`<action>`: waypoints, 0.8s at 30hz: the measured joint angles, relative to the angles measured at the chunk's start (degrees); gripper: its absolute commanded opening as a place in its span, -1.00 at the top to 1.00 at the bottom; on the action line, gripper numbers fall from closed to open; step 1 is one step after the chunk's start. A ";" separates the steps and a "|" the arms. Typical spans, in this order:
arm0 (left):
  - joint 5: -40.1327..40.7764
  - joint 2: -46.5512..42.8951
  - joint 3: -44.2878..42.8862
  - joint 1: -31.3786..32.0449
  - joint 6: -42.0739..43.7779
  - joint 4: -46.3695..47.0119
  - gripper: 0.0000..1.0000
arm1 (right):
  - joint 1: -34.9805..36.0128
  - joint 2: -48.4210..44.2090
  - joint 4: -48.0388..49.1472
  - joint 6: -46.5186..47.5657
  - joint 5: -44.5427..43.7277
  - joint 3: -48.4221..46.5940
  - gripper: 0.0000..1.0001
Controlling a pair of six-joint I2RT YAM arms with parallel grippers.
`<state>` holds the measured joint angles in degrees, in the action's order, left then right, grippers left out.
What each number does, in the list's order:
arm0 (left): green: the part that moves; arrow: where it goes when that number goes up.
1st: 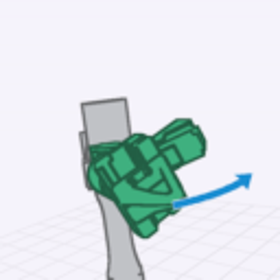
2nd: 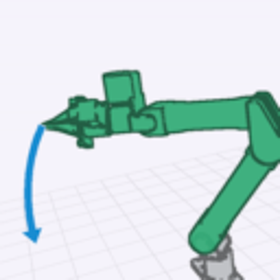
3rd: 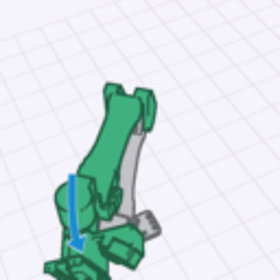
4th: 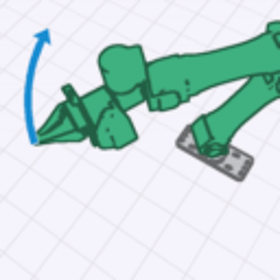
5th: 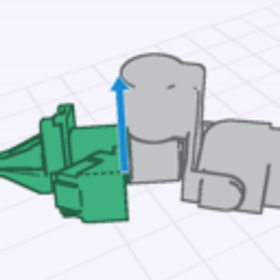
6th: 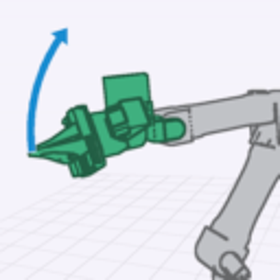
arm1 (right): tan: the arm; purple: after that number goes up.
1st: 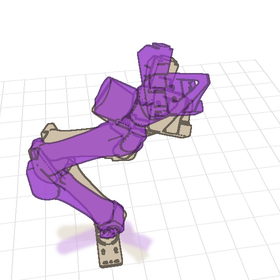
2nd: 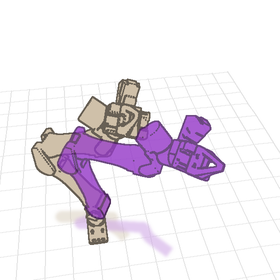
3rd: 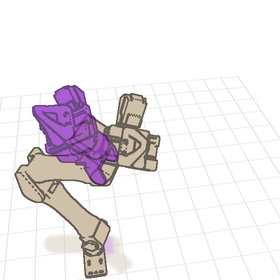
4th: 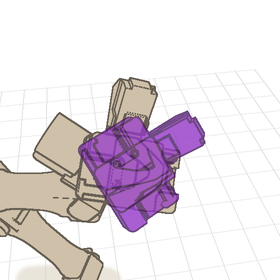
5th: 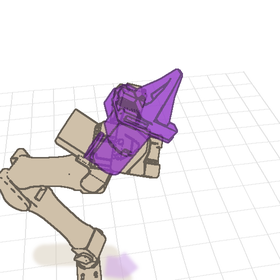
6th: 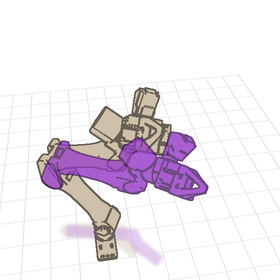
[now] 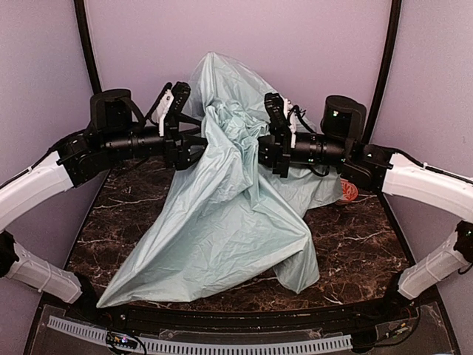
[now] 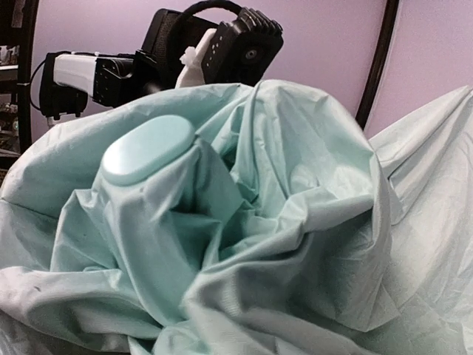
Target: Put away the umbrella
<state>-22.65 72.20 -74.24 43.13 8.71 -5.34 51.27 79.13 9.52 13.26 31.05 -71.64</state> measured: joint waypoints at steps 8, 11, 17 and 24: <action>15.43 -7.93 0.00 -1.64 1.88 -1.40 -0.81 | -1.46 -4.63 -4.09 -4.37 -9.75 1.70 1.00; 16.81 -10.62 0.00 -2.32 2.67 -1.84 -0.67 | -2.60 -5.90 -5.92 -7.08 -15.63 1.49 1.00; 3.96 -16.37 2.93 -1.07 5.66 -2.38 -0.69 | -6.97 -4.63 -11.67 -13.55 -28.72 -4.55 1.00; -2.03 -16.61 3.52 0.81 9.46 -6.27 -0.82 | -10.78 -0.57 -17.03 -17.79 -37.05 -11.61 1.00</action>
<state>-24.69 55.59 -70.72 43.94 18.17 -11.62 40.49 78.56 -7.51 -4.54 -6.00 -83.24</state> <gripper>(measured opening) 0.906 0.022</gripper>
